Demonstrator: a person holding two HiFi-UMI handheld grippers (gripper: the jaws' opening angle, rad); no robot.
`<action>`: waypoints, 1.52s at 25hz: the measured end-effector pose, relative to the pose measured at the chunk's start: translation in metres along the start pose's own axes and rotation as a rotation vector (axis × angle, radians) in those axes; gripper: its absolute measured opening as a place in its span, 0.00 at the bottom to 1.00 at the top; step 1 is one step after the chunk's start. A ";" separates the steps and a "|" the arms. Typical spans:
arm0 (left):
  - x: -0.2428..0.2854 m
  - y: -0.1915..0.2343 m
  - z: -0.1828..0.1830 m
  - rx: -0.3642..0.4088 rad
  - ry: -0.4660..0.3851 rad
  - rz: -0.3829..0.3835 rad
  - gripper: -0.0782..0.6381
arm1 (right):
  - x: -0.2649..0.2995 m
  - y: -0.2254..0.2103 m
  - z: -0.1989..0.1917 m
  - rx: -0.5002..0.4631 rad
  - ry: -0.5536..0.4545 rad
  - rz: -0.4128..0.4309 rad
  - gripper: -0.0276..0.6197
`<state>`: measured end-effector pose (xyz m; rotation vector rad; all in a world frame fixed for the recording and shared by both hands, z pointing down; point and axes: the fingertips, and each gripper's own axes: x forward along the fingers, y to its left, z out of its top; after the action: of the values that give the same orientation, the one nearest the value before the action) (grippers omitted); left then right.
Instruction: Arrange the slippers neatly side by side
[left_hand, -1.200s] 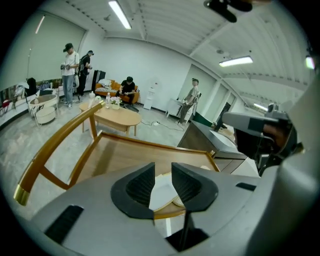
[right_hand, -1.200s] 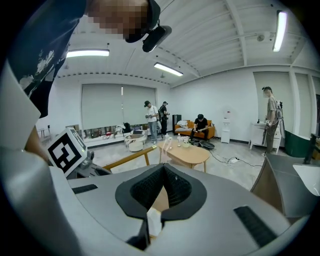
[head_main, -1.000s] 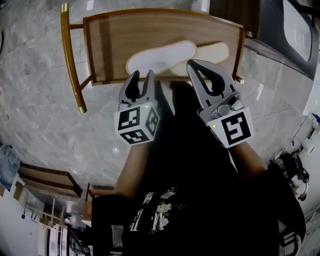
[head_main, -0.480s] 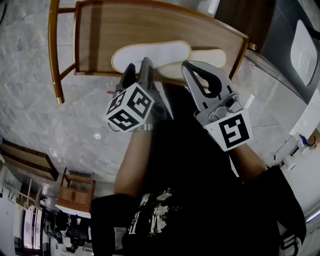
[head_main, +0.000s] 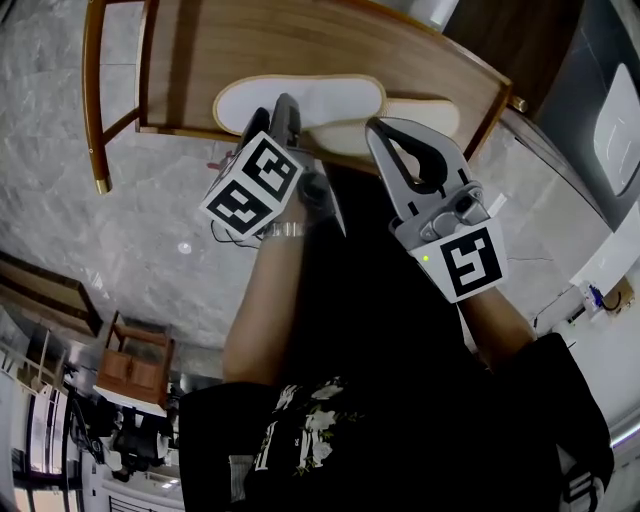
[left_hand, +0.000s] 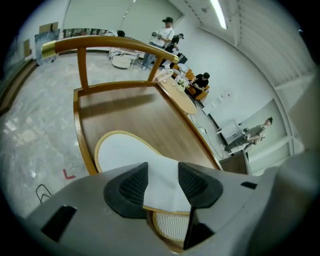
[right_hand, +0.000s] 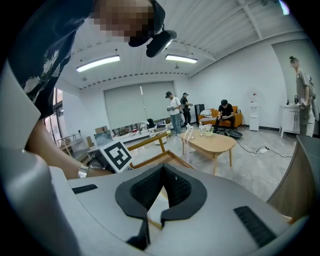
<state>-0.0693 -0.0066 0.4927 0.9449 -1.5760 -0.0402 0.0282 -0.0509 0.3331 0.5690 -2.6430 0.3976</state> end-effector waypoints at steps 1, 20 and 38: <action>0.002 0.003 -0.002 0.002 0.003 0.014 0.36 | 0.001 -0.002 -0.001 0.003 -0.002 0.001 0.04; -0.046 0.002 0.008 0.060 -0.110 0.035 0.13 | 0.003 0.021 -0.001 -0.011 -0.032 0.114 0.04; -0.079 -0.018 0.038 0.759 -0.078 0.082 0.13 | 0.003 0.014 -0.008 0.033 -0.056 0.048 0.04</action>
<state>-0.0976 0.0091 0.4096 1.4657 -1.7266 0.6232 0.0224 -0.0371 0.3393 0.5353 -2.7127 0.4460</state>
